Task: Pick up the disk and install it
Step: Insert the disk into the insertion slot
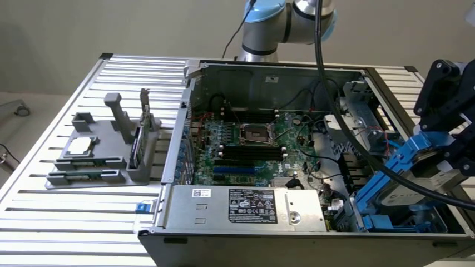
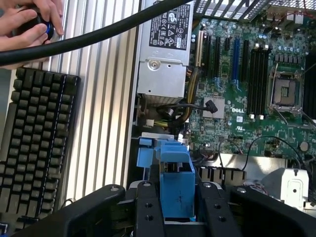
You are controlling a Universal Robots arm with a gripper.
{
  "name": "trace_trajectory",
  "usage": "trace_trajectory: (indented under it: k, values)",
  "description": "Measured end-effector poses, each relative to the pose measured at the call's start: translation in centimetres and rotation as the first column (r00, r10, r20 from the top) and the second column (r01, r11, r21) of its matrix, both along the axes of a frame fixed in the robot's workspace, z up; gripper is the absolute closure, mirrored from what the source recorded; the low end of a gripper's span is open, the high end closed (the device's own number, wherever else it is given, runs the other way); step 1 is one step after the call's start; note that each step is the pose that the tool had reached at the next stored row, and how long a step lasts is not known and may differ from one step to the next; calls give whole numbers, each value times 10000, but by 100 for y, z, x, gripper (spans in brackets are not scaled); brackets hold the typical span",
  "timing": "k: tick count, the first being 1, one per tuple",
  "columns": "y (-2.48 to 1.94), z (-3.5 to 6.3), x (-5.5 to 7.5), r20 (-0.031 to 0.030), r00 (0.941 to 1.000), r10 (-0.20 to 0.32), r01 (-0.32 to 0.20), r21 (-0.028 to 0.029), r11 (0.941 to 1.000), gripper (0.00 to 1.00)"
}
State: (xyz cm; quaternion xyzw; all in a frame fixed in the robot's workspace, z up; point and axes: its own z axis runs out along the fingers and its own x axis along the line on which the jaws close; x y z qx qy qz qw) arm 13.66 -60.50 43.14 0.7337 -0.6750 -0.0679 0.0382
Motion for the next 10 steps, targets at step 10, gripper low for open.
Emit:
trace_trajectory:
  k: [10]
  values:
    - [-12,-26,14,-9,10000,45,-45,-11,10000,67]
